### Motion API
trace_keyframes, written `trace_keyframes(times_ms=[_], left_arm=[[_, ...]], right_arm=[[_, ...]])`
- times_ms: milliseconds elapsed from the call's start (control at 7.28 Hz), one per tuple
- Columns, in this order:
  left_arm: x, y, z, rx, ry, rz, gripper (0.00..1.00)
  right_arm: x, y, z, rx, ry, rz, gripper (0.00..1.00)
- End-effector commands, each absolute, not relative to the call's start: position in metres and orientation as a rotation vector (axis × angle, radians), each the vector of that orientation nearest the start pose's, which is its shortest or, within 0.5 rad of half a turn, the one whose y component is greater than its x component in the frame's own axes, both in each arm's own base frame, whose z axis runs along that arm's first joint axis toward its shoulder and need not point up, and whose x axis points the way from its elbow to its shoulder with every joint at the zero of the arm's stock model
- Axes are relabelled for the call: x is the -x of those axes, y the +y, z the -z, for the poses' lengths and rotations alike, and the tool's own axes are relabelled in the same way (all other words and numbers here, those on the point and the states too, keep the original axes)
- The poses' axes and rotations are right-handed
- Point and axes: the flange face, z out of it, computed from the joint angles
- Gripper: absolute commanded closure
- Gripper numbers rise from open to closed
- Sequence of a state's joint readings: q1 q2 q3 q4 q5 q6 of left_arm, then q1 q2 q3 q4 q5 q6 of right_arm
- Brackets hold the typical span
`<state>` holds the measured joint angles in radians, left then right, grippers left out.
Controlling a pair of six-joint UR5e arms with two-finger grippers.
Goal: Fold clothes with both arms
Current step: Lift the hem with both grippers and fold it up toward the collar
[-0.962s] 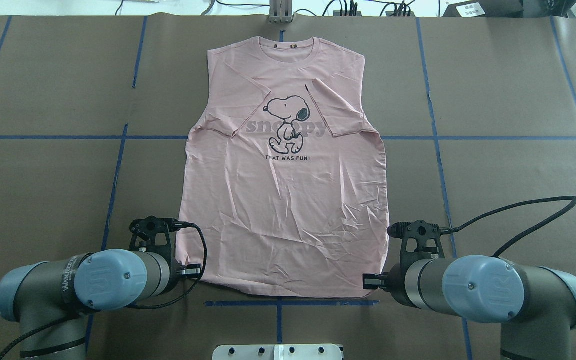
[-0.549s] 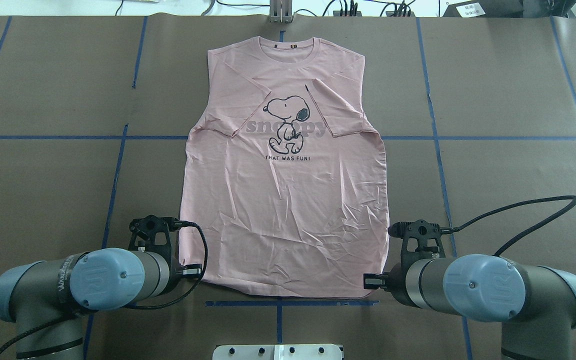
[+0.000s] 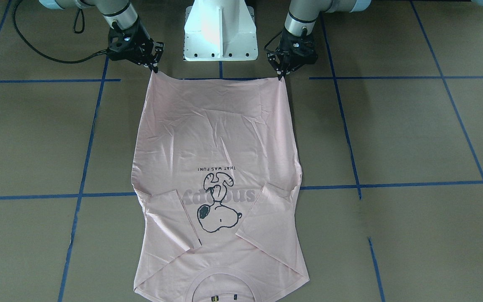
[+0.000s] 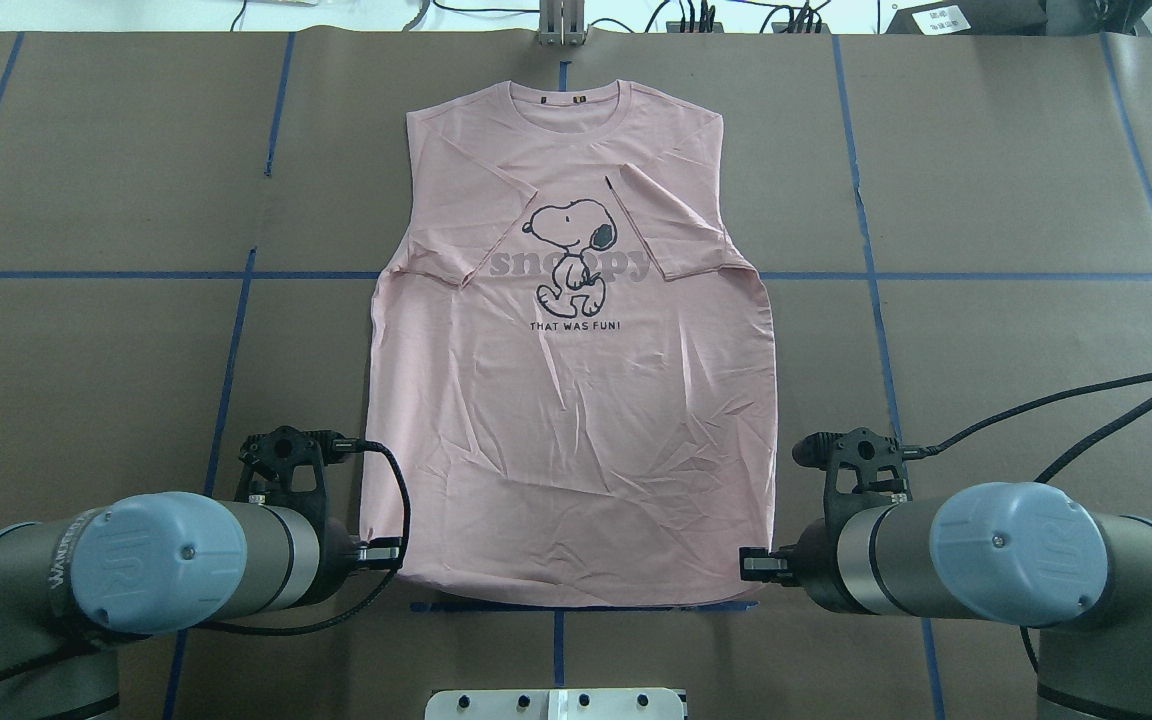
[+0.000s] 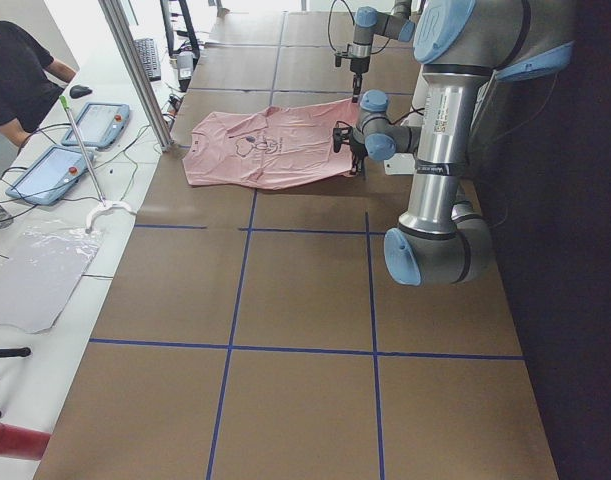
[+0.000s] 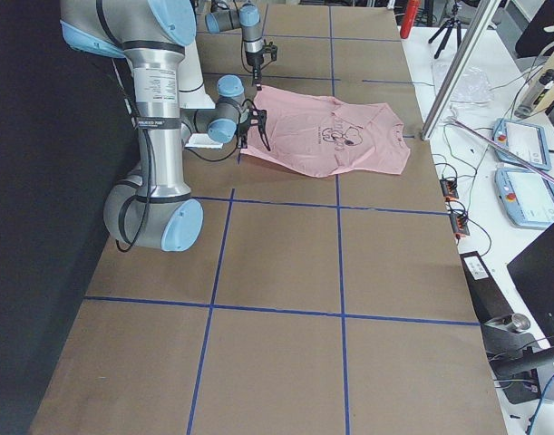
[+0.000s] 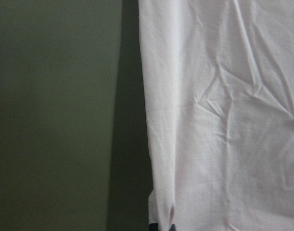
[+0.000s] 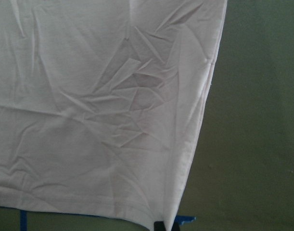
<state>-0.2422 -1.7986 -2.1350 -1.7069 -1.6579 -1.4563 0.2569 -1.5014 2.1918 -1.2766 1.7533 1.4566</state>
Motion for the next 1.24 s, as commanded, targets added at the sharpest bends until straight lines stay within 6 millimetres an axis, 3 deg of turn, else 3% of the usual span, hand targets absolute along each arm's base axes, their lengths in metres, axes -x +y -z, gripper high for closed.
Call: trace_keyframes(times_ms=[0, 137, 275, 549, 687, 824, 962, 1099], left_arm=[[-0.446, -0.231, -0.251, -0.063, 0.961, 0.061, 1.00], [-0.425, -0.222, -0.236, -0.031, 0.943, 0.042, 1.00], [-0.416, -0.219, -0.232, -0.017, 0.920, 0.034, 1.00], [-0.424, -0.216, -0.230, -0.012, 0.924, 0.021, 1.00], [-0.425, -0.221, -0.221, -0.057, 0.942, -0.027, 1.00], [-0.415, -0.254, -0.225, -0.114, 0.925, -0.011, 1.00], [-0.419, -0.294, -0.233, -0.161, 0.885, 0.012, 1.00], [-0.428, -0.330, -0.250, -0.191, 0.836, 0.019, 1.00]], right_arm=[[0.394, -0.212, -0.299, 0.075, -1.026, 0.008, 1.00], [0.371, -0.196, -0.297, 0.090, -1.028, 0.028, 1.00], [0.362, -0.191, -0.293, 0.091, -1.035, 0.034, 1.00], [0.372, -0.197, -0.278, 0.069, -1.073, 0.039, 1.00], [0.381, -0.232, -0.271, 0.013, -1.089, 0.000, 1.00], [0.383, -0.273, -0.262, -0.070, -1.104, -0.011, 1.00], [0.372, -0.318, -0.271, -0.170, -1.070, -0.010, 1.00], [0.355, -0.366, -0.291, -0.259, -1.001, -0.003, 1.00]])
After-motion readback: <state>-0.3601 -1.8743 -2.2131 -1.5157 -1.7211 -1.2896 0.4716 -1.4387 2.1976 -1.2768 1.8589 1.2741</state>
